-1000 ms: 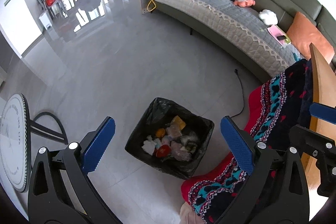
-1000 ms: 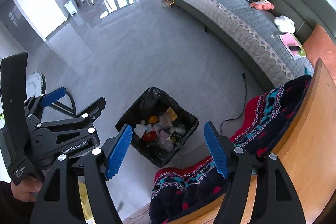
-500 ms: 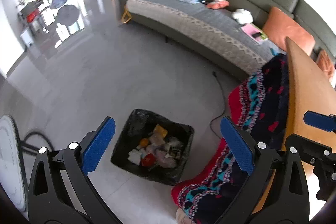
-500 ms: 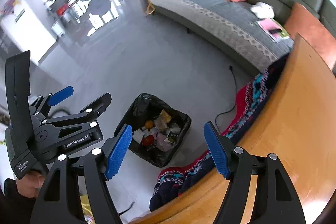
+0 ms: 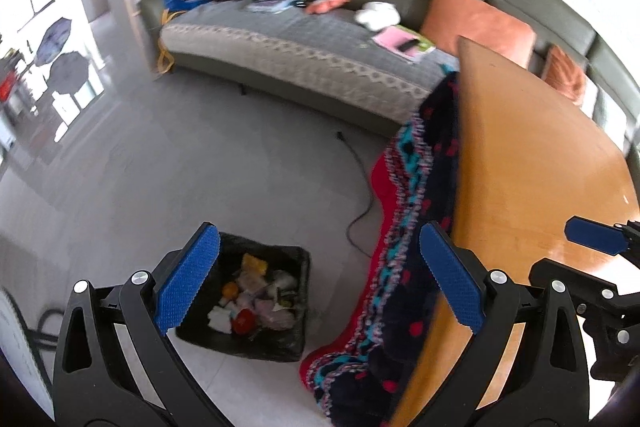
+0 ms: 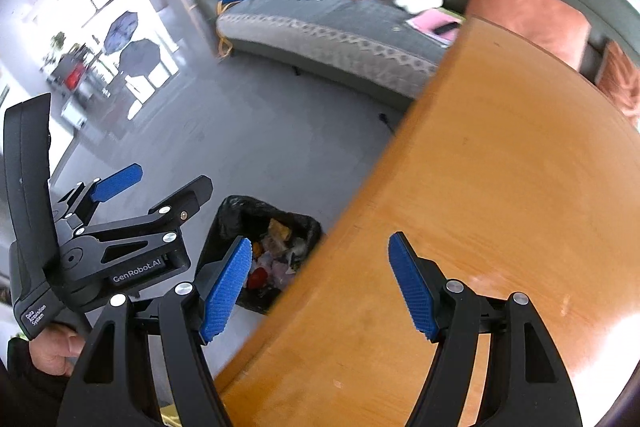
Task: Collect trash
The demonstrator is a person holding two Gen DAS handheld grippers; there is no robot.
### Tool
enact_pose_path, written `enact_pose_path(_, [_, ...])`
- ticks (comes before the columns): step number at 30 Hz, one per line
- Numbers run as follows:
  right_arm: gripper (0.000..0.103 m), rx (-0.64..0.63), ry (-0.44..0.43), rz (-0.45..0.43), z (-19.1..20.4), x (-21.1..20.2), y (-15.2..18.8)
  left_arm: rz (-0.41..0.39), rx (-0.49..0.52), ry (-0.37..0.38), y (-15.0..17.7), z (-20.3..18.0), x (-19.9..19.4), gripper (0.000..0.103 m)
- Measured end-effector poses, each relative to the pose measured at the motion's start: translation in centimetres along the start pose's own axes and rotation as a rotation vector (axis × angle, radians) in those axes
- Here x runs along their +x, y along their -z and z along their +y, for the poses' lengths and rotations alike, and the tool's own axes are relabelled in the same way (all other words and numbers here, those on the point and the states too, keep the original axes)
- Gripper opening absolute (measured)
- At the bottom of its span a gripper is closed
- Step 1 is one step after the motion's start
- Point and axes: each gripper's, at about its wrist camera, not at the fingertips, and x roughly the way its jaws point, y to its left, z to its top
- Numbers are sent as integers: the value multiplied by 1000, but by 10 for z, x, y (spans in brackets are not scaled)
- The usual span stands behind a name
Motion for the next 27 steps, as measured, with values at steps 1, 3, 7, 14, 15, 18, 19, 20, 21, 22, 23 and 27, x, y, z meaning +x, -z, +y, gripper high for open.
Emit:
enact_pose_path(1, [72,11,5,-3,-7,-3,3,0,18,13,0,-14,0,97])
enact_pose_path(3, [72,37,17,-11,-23,-11,10,2,45,31,-1,-35,-2,97])
enact_pose_path(7, [72,100,38,-26,-60,-29,25,6,106,63,1,-74,-6,97])
enact_pose_path(14, [75,198,92,-60,-119,-60,54,1,199,131,3,-138,-16,97])
enact_pose_path(15, [75,210,97,-64,-126,-64,58,1,211,140,4,-146,-16,97])
enact_pose_path(18, [75,255,115,-76,-151,-74,70,1,256,171,8,-177,-19,97])
enact_pose_path(19, [75,270,123,-80,-159,-77,76,0,267,176,8,-185,-19,97])
enact_pose_path(20, [75,286,132,-83,-168,-81,81,-3,276,182,9,-193,-19,97])
enact_pose_path(21, [75,300,141,-88,-175,-83,86,-6,285,189,11,-203,-19,97])
enact_pose_path(22, [75,315,151,-94,-185,-87,93,-5,291,195,14,-211,-20,97])
enact_pose_path(23, [75,324,159,-98,-191,-89,98,-1,298,204,16,-220,-19,97])
enact_pose_path(27, [78,358,209,-117,-220,-95,120,6,340,235,30,-256,-17,97])
